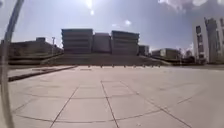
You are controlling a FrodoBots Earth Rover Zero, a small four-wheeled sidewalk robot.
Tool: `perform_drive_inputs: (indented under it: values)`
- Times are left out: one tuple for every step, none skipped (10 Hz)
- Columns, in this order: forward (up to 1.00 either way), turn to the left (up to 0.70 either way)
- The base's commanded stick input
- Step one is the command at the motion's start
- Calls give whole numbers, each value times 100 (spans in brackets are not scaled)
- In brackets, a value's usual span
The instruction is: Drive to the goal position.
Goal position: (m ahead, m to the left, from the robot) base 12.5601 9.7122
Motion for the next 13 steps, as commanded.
perform_drive_inputs:
  values:
    - [85, 0]
    - [85, 0]
    - [85, 0]
    - [85, 0]
    - [85, 0]
    - [85, 0]
    - [85, 0]
    - [85, 0]
    - [85, 0]
    - [85, 0]
    - [85, 0]
    - [85, 0]
    - [85, 0]
